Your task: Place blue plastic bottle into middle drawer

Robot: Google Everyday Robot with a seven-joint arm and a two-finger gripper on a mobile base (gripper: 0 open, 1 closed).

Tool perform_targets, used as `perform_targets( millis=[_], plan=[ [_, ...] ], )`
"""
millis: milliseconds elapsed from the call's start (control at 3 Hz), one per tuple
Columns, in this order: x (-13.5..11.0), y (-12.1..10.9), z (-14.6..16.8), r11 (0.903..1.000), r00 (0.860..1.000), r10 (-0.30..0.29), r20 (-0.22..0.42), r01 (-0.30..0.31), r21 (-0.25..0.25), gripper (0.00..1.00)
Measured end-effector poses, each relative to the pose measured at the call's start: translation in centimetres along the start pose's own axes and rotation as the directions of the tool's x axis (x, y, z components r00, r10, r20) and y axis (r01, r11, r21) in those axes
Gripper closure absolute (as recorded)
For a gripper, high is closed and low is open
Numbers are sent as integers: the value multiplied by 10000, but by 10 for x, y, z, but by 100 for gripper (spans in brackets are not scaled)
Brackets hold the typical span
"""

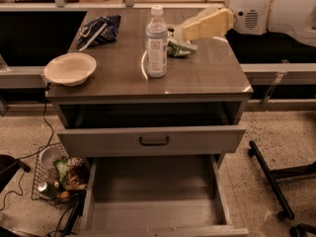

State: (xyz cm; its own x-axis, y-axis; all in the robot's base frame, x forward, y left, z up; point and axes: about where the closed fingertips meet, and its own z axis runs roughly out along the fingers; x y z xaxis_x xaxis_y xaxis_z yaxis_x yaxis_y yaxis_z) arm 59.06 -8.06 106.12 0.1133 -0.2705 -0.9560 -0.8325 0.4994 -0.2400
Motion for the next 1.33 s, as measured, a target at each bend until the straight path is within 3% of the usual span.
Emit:
perform_targets(
  millis=[667, 1333],
  plan=[
    [36, 3, 25, 9947, 9947, 1031, 6, -1031, 66, 0],
    [63, -10, 65, 9876, 9840, 1561, 861, -1540, -309, 0]
  ],
)
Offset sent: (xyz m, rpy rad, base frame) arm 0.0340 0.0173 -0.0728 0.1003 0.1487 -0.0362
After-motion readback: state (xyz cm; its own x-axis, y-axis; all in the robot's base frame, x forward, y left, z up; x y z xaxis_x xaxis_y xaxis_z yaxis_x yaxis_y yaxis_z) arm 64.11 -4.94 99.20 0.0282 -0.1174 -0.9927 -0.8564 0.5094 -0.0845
